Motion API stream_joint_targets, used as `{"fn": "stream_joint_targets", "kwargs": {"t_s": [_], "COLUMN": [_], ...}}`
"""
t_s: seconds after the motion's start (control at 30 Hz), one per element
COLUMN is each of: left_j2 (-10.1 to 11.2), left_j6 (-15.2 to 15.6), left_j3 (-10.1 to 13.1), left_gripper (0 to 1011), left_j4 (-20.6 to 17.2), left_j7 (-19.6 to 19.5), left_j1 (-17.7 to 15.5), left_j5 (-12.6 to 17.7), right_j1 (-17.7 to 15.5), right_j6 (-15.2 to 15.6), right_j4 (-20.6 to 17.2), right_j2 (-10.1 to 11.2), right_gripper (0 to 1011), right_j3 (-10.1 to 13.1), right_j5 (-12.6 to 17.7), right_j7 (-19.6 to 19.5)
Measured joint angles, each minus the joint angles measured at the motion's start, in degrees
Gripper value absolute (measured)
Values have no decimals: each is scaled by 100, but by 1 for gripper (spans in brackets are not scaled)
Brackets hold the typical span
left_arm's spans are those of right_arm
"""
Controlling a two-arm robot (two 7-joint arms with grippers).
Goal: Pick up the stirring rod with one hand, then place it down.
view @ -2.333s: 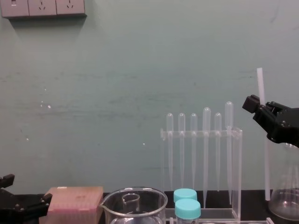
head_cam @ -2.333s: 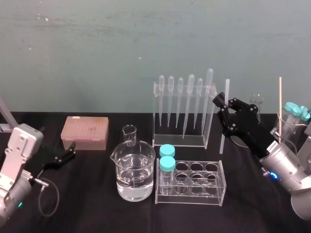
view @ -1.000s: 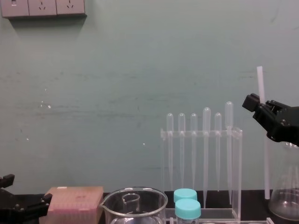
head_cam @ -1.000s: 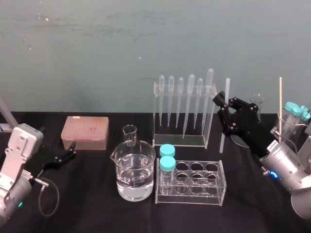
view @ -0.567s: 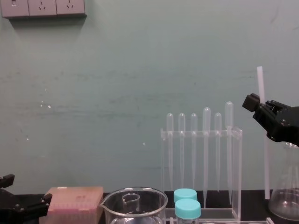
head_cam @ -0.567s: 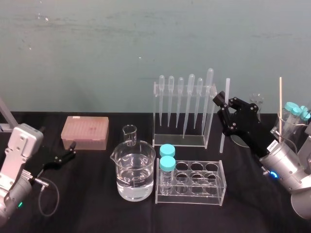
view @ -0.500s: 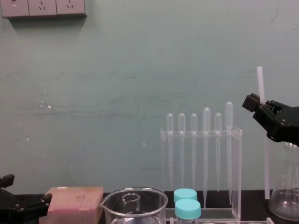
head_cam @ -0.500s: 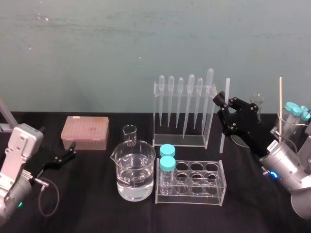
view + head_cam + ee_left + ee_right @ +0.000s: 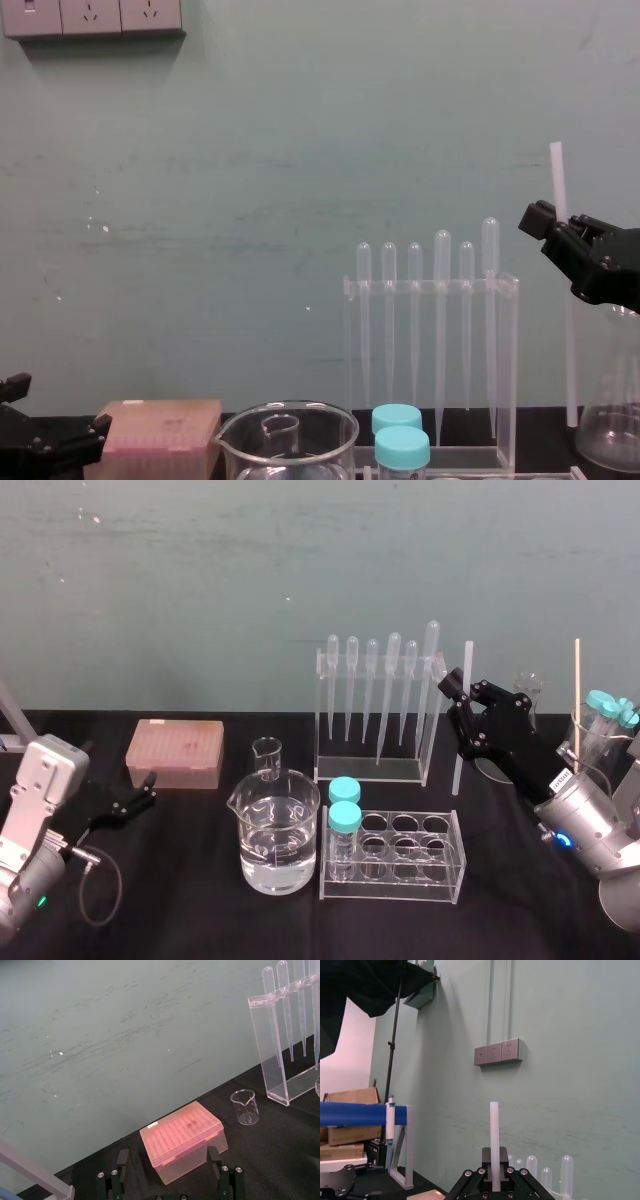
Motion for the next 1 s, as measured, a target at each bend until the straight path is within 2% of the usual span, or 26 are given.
{"fn": "stream_joint_targets", "kwargs": {"t_s": [1.0], "left_j2": [0], "left_j6": [0], "left_j3": [0], "left_gripper": [1000], "left_j4": [0], "left_j7": [0], "left_j1": [0], "left_j5": [0], "right_j1": [0], "right_j6": [0], "right_j4": [0], "right_j2": [0], "right_gripper": [69], "right_j3": [0], "right_j5": [0], "right_j7": [0]}}
